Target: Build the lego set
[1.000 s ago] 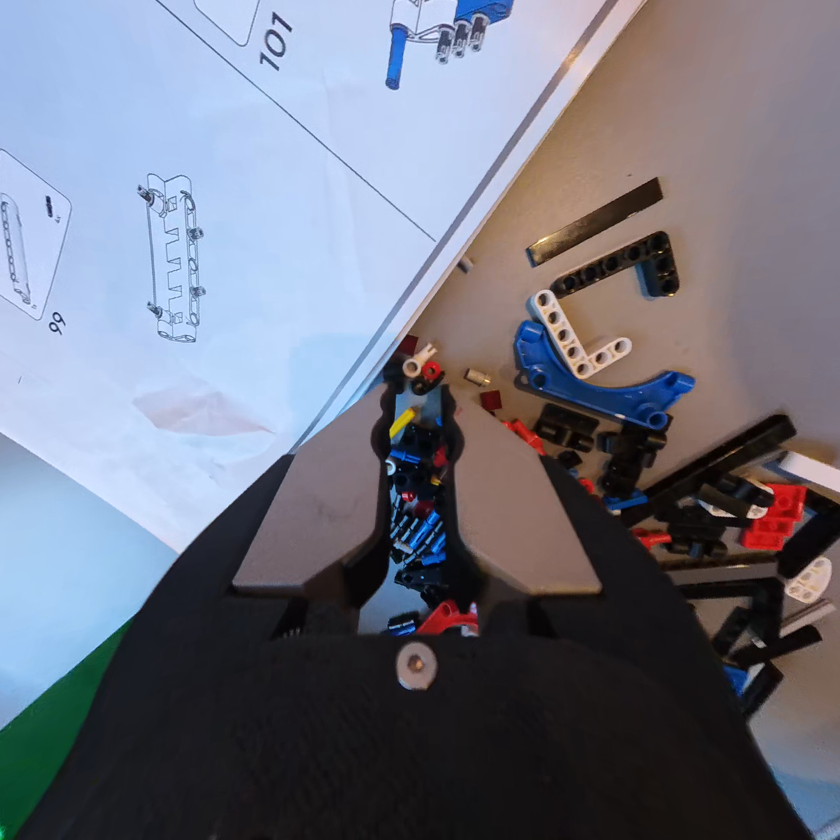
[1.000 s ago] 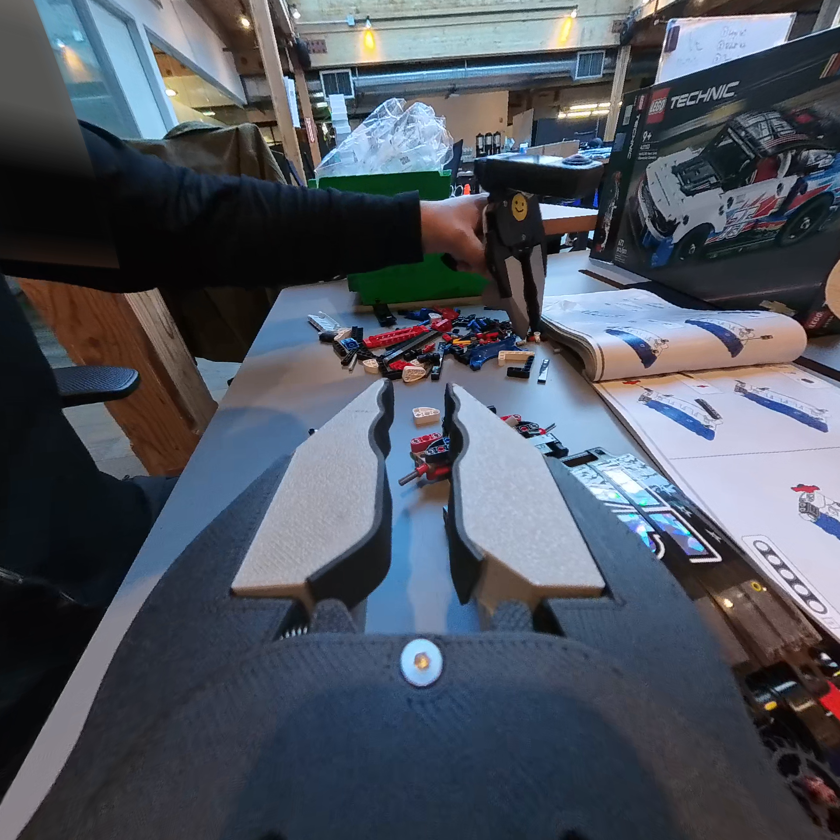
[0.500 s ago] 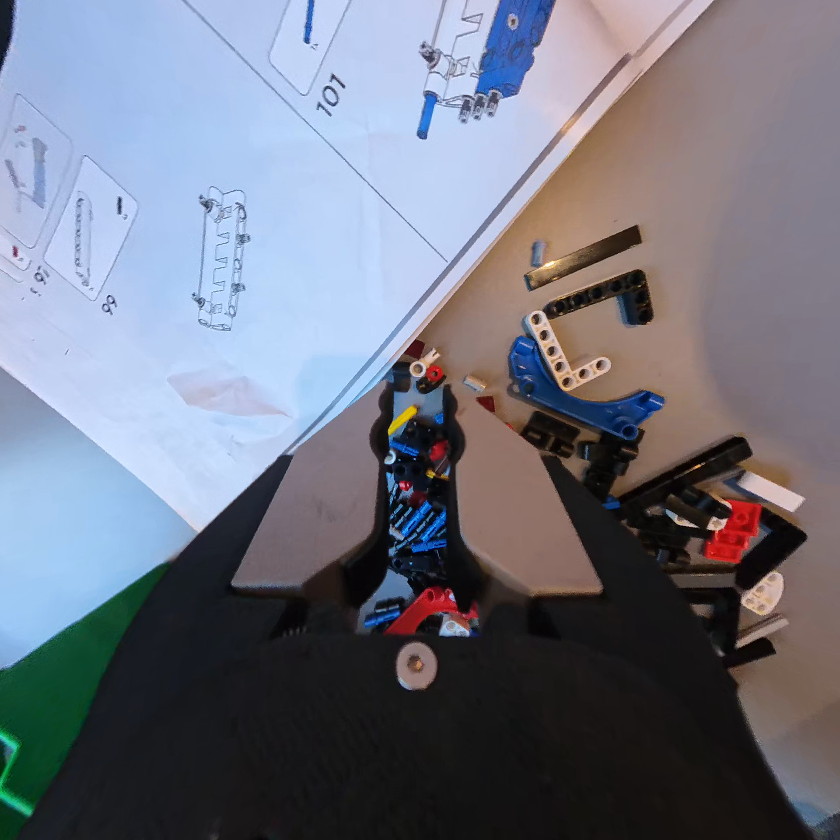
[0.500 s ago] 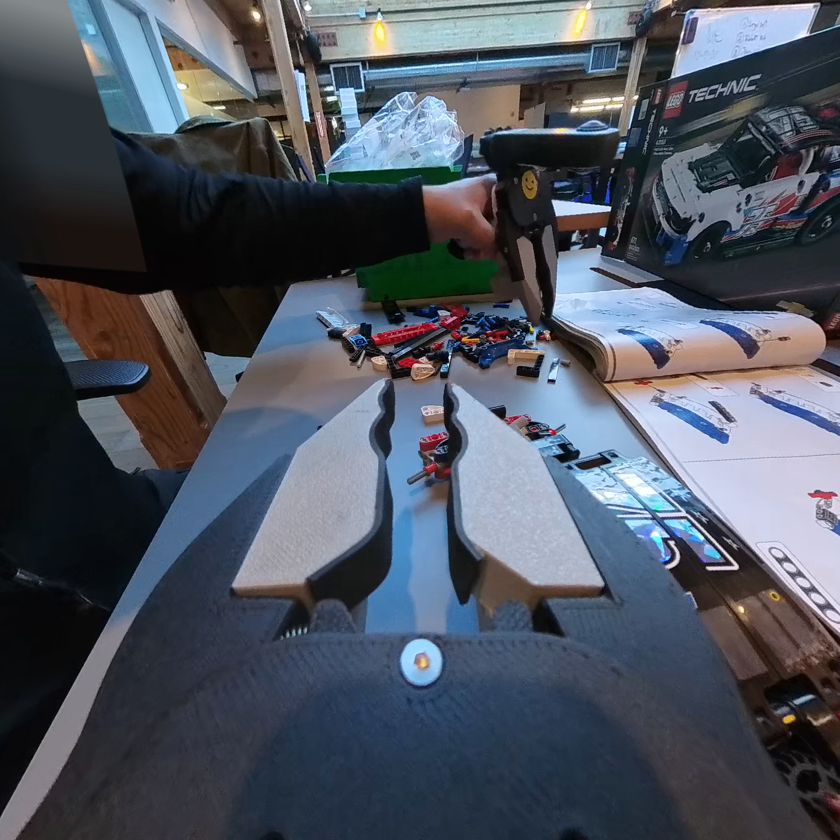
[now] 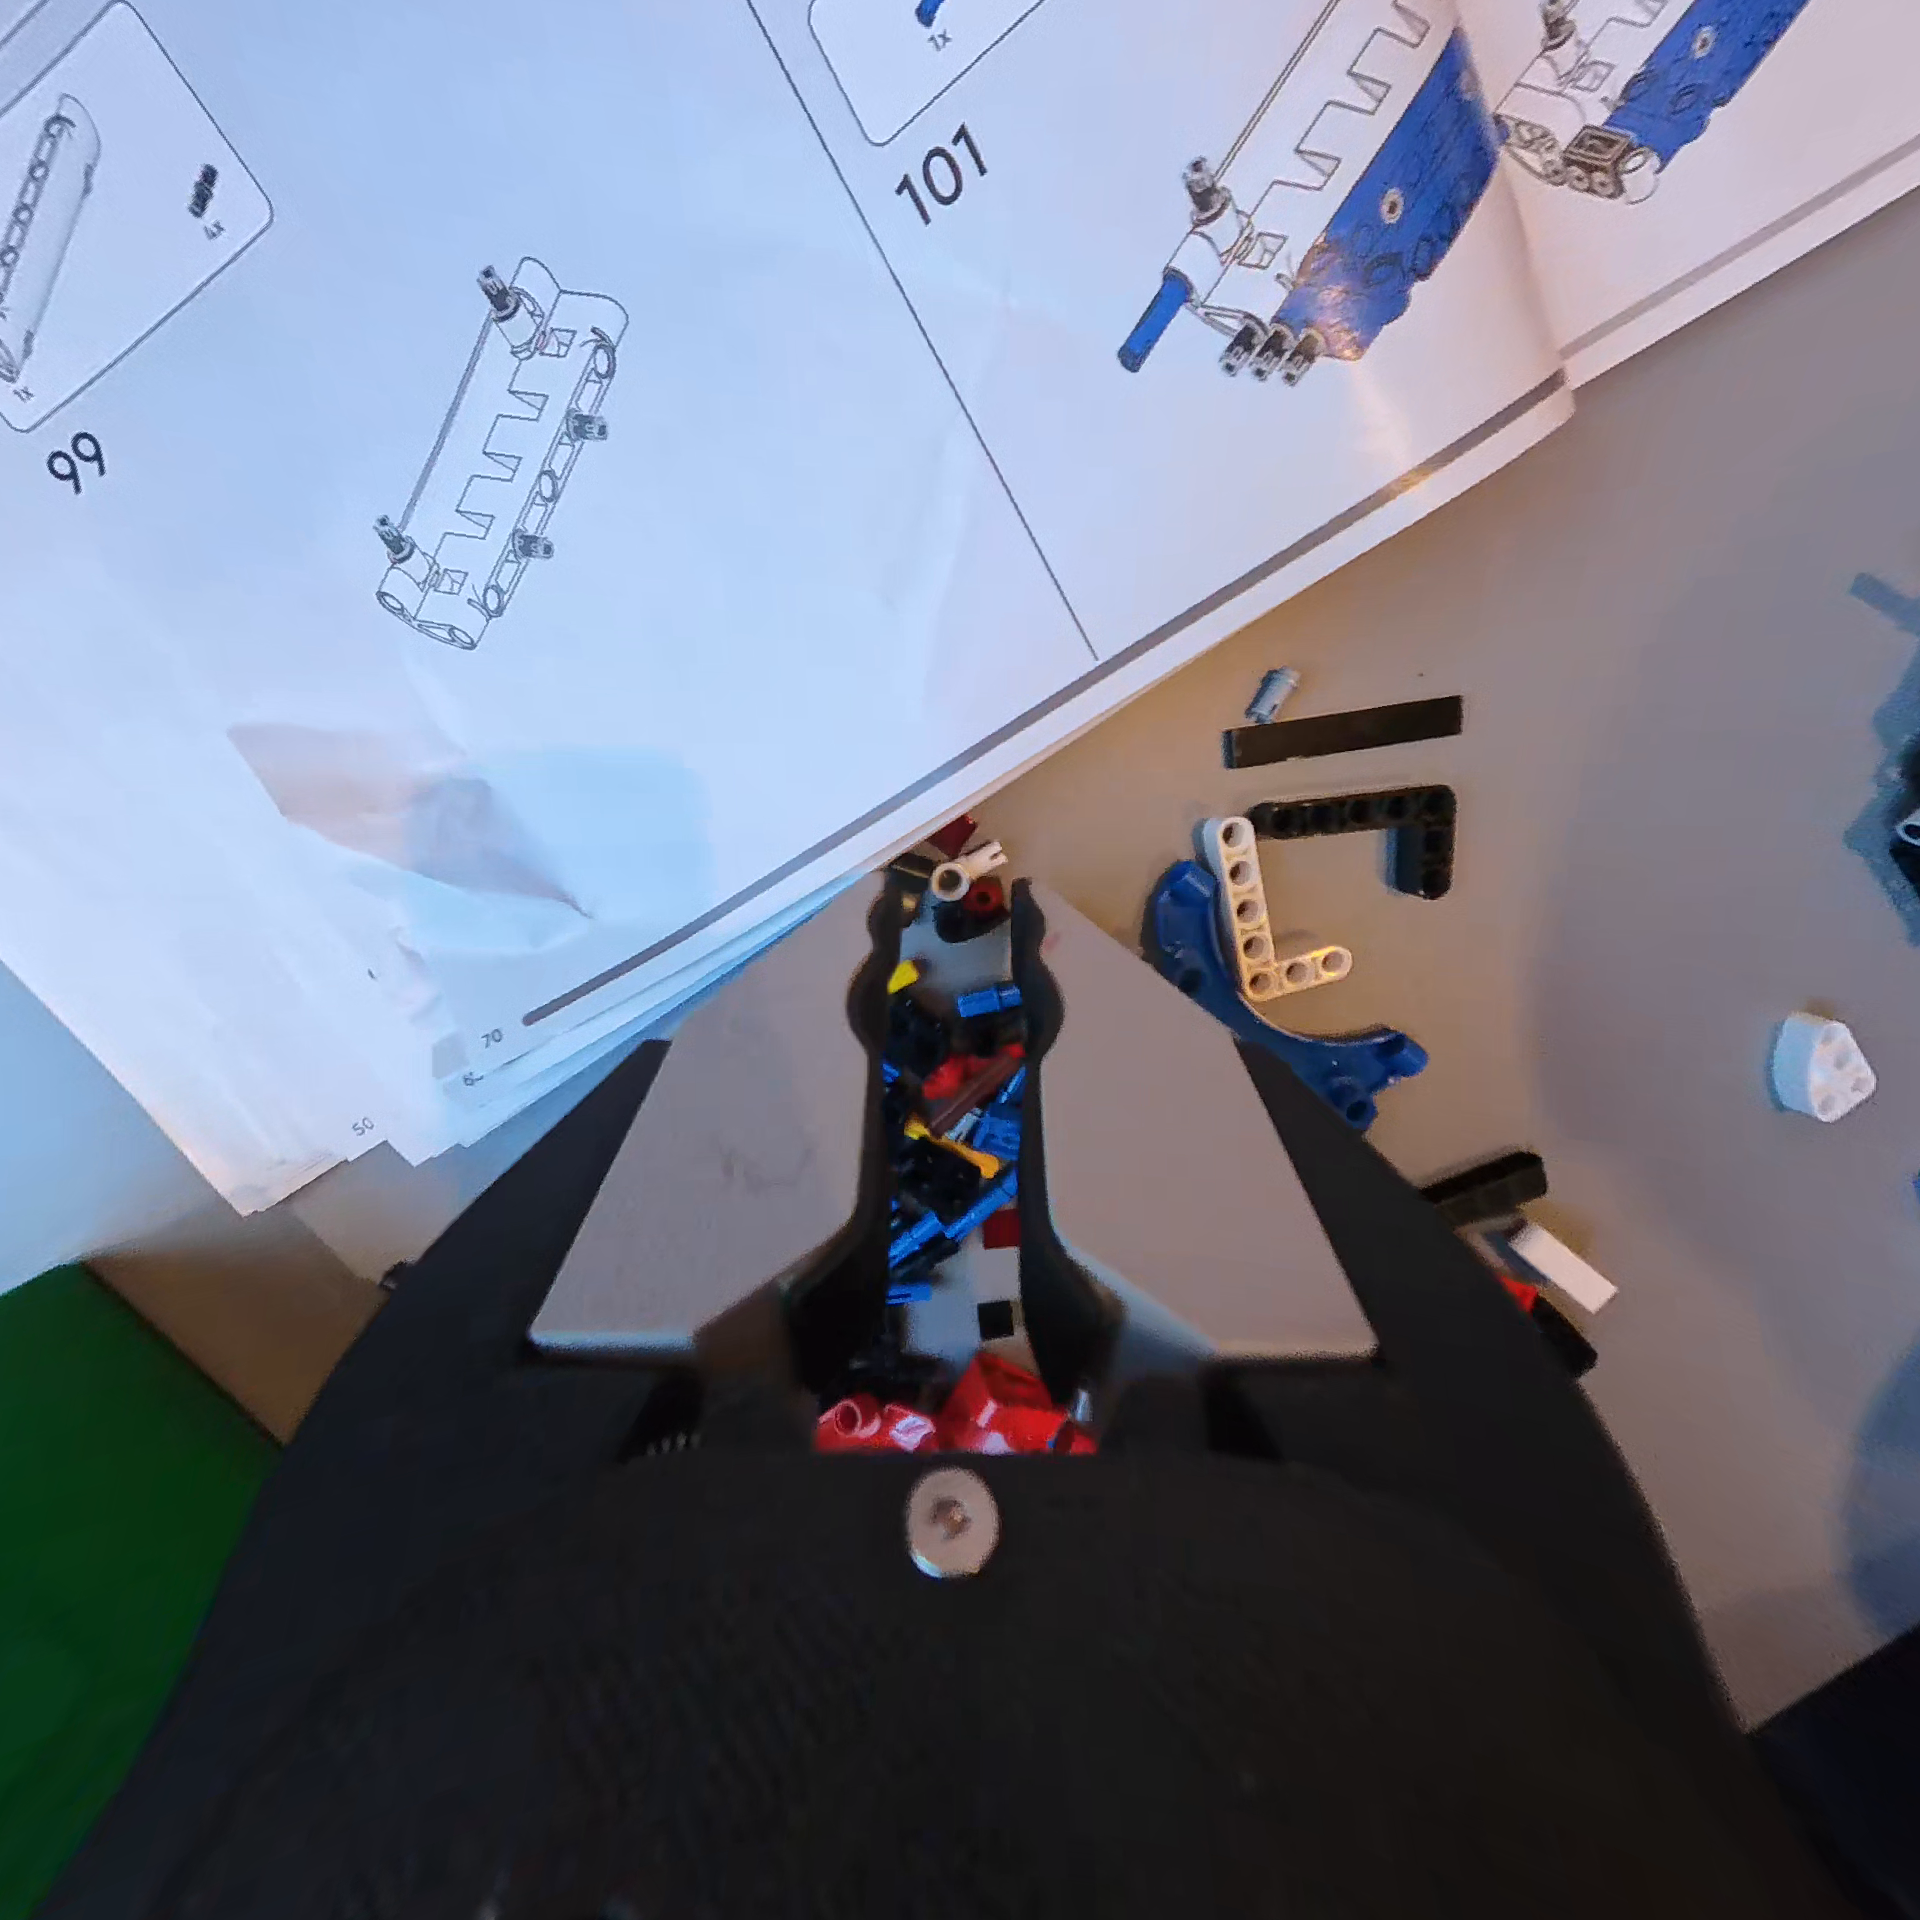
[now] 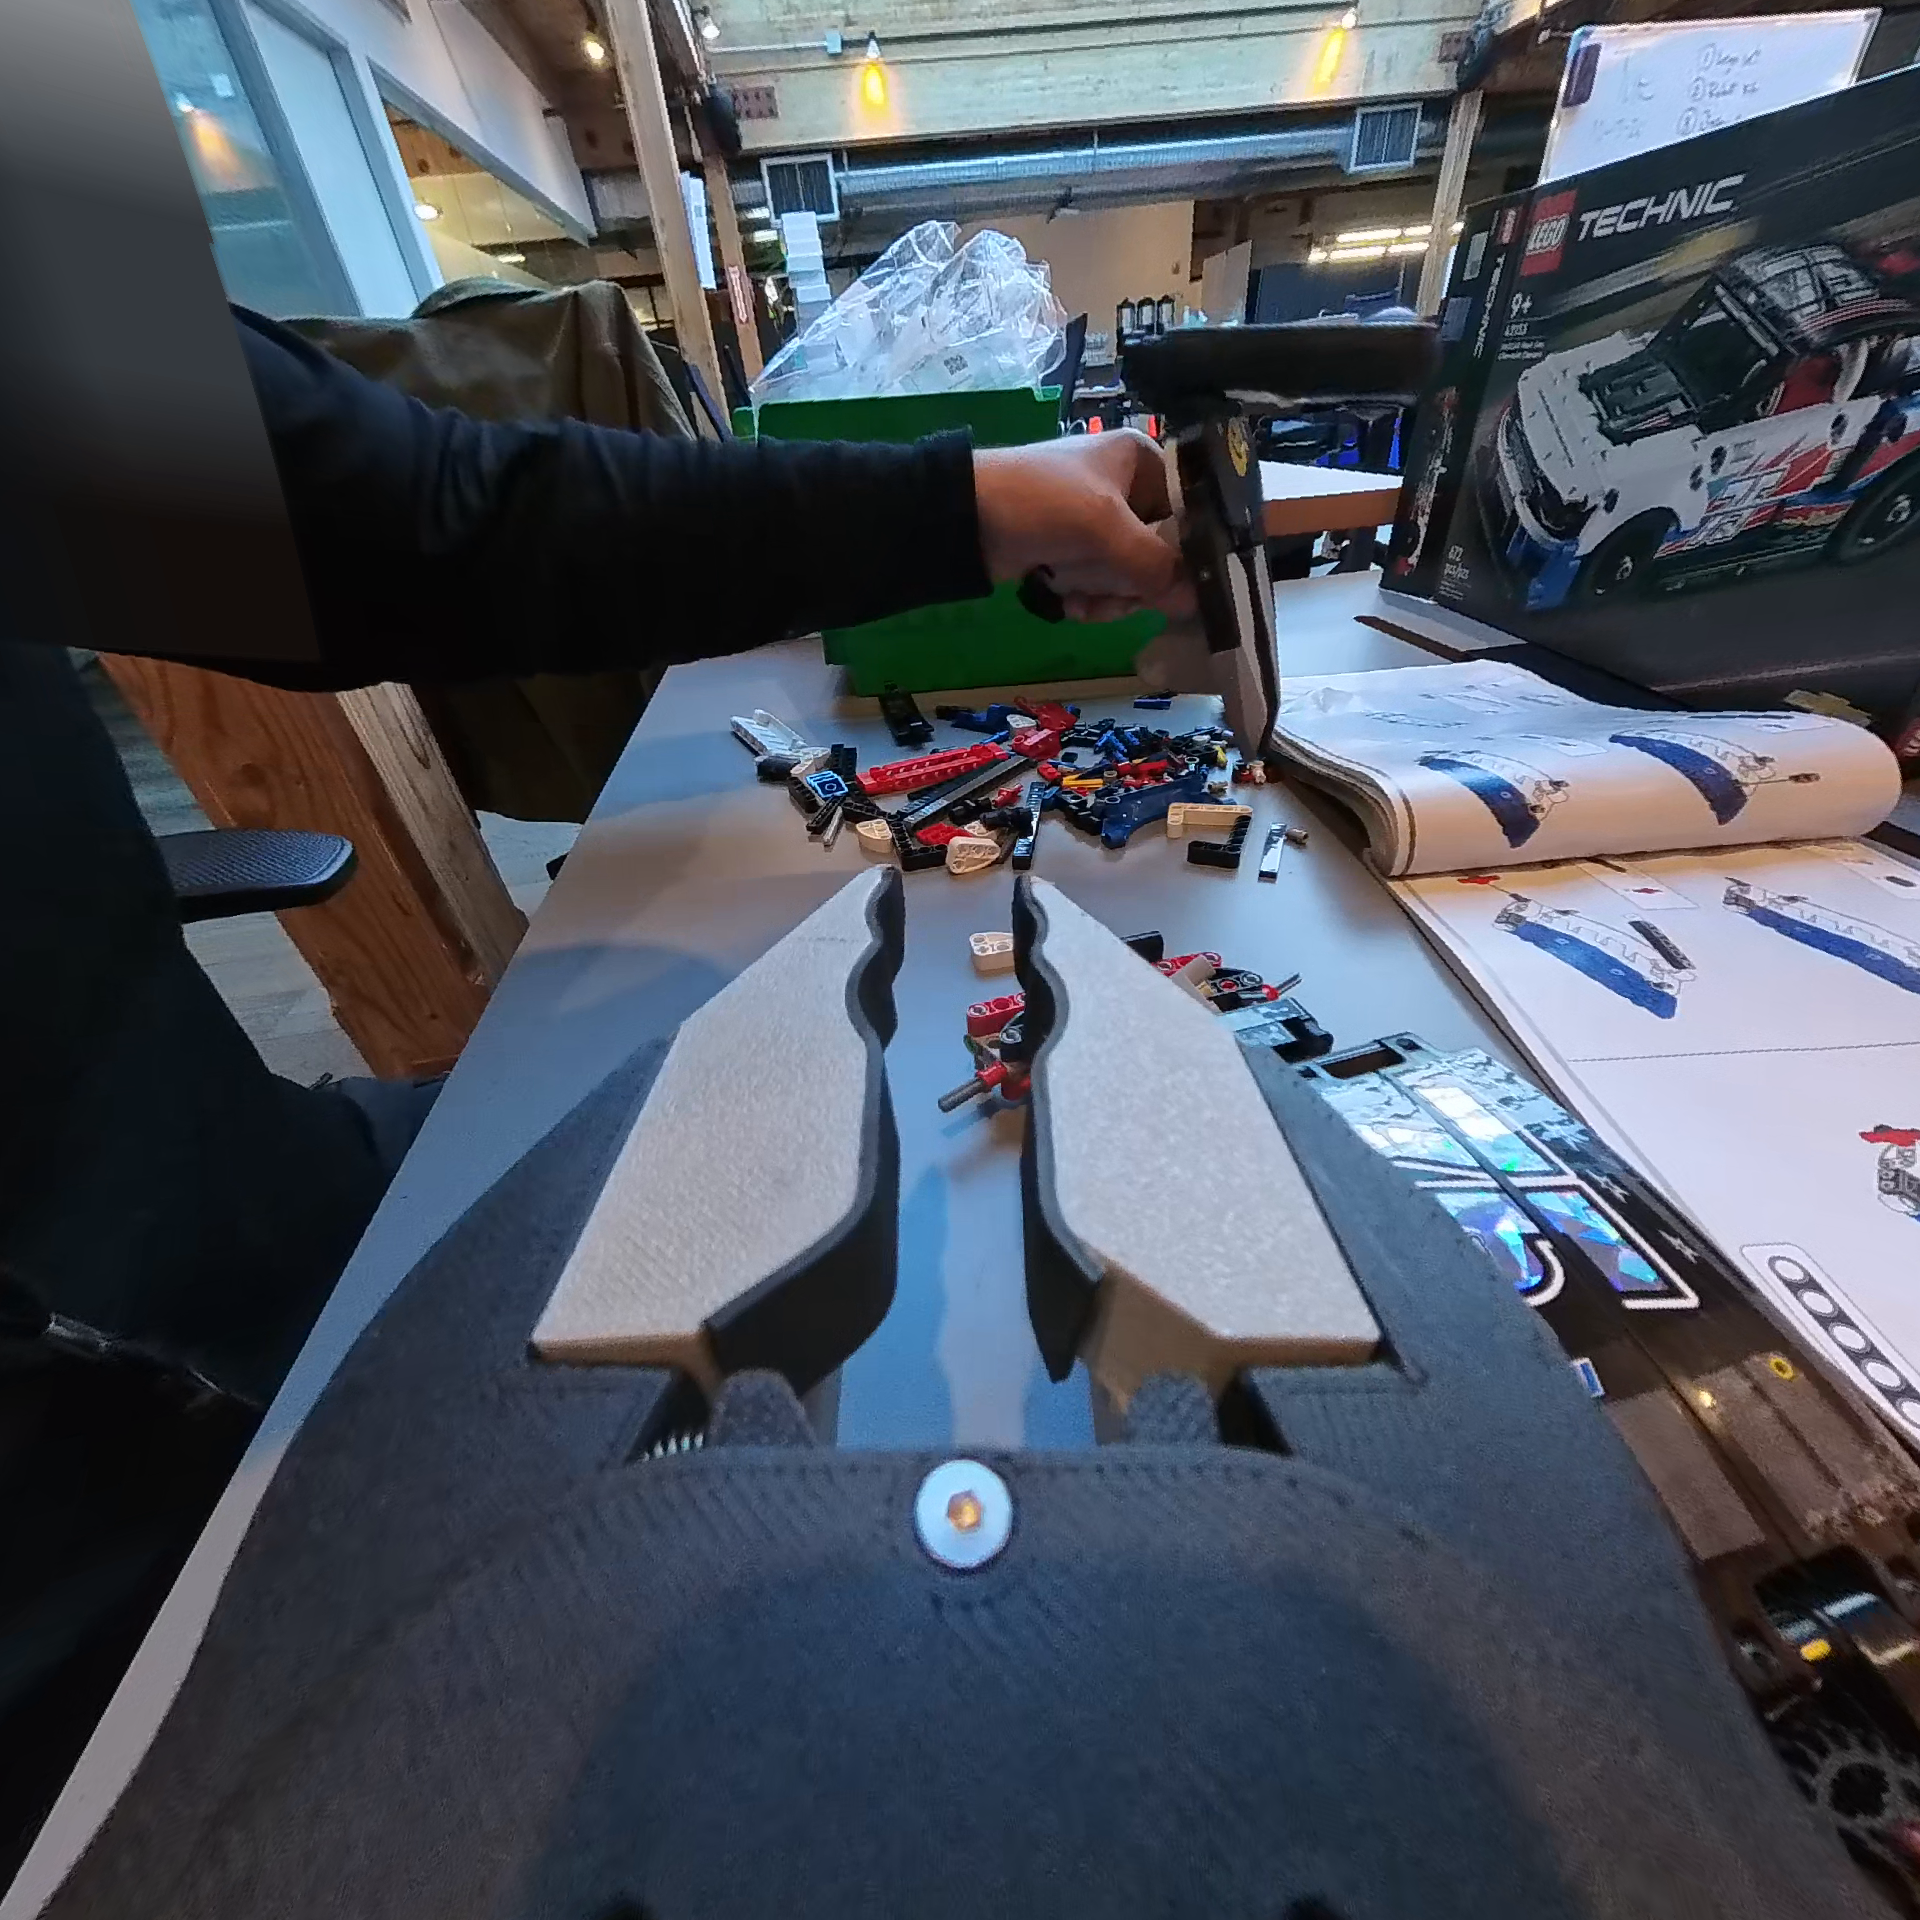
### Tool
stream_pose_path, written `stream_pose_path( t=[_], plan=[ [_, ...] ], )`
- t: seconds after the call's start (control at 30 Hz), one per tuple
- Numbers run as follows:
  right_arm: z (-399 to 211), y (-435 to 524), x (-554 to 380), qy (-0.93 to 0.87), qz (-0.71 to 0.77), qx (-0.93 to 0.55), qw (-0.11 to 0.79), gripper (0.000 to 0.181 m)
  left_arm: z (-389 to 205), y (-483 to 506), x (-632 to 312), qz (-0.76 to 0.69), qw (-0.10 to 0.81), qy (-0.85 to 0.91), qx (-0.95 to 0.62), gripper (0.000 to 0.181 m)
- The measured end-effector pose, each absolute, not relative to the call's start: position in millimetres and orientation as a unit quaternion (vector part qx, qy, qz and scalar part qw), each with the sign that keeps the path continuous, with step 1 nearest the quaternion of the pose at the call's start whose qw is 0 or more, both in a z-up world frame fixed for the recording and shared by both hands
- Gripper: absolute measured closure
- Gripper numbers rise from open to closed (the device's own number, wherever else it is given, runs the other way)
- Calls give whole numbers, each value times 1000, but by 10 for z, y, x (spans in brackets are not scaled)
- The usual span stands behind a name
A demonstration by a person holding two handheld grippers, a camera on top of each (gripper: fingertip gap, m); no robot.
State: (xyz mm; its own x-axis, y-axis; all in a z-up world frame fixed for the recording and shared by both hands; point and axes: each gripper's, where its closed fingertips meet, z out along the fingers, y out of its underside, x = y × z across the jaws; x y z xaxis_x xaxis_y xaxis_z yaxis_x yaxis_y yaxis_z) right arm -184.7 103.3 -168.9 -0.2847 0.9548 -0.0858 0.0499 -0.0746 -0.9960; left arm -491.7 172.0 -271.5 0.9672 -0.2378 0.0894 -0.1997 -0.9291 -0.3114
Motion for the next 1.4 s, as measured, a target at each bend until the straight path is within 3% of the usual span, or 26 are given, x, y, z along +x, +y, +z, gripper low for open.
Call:
stream_pose_path(
  t=[0.17, 0.23, 0.87, 1.13, 1.4],
  plan=[
    [-1689, 1006, -1847, -561, 574, -449, 393, 163, -2742, 1733, -4914, -42, 150, 112, -981, 168],
    [-1689, 1006, -1846, -561, 574, -448, 393, 163, -2749, 1721, -4895, -42, 145, 116, -982, 180],
    [-1662, 999, -1825, -562, 573, -445, 397, 164, -2539, 1563, -4609, -84, 160, 130, -975, 181],
    [-1643, 1023, -1809, -558, 574, -446, 400, 164, -2149, 1173, -3731, -144, 233, 193, -942, 181],
    [-1661, 1063, -1789, -563, 561, -450, 407, 164, -2344, 716, -3189, -156, 271, 206, -927, 181]
  ],
)
